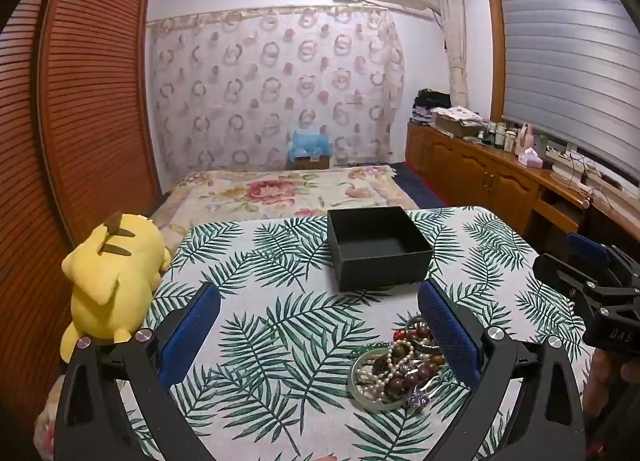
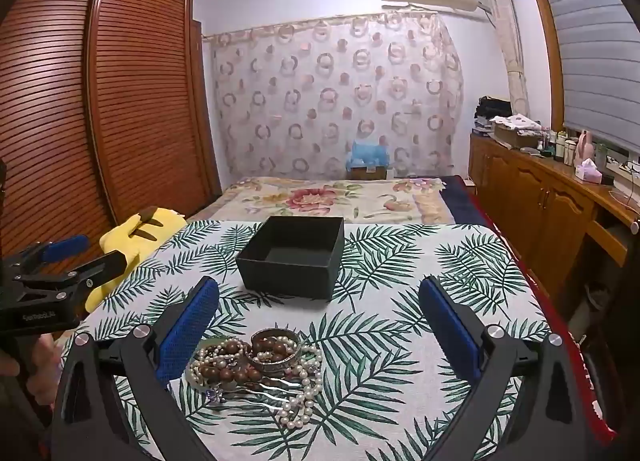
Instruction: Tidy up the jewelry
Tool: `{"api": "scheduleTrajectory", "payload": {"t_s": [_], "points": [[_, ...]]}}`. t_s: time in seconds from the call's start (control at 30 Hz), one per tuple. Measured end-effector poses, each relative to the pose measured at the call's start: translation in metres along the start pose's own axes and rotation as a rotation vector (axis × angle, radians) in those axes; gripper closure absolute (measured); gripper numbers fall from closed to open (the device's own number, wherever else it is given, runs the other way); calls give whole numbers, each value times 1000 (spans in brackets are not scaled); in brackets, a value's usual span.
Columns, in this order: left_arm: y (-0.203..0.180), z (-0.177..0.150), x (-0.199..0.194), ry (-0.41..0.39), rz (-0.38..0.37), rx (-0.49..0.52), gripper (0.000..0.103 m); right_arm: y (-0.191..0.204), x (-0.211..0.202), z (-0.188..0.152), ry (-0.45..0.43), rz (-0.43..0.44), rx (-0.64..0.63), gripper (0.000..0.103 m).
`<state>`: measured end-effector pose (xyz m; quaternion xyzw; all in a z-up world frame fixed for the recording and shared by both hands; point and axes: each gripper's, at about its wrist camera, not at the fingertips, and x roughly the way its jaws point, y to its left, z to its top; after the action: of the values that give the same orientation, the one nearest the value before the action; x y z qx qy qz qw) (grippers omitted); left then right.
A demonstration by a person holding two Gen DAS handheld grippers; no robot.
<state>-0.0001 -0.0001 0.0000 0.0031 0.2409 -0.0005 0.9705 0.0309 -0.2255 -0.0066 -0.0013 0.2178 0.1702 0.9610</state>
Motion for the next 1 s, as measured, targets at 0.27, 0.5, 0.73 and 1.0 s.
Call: {"api": "scheduleTrajectory", "payload": {"t_s": [0.27,0.5,0.73,1.0], "points": [[0,0,0,1,1,-1,7,0,0,0,0,1,0,2],[0,0,0,-1,1,-1,7,1,0,0,0,0,1,2],[0,0,0,-3,-1,-3,7,1,0,0,1,0,1,2],[0,0,0,-6,-1,-4,7,1,0,0,1,0,0,2]]}}
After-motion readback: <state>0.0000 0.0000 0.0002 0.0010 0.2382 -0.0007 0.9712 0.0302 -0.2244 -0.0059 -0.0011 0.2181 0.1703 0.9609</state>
